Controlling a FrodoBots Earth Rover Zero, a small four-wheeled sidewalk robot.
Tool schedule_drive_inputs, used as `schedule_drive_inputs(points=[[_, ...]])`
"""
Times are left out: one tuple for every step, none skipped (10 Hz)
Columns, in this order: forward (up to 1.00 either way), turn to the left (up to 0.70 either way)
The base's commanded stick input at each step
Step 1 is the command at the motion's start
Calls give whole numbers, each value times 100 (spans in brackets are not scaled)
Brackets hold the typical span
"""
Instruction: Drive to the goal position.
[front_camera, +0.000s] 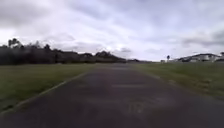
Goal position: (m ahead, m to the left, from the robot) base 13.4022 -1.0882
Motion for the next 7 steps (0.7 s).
schedule_drive_inputs(points=[[70, 0], [70, 0], [70, 0], [70, 0], [70, 0], [70, 0], [70, 0]])
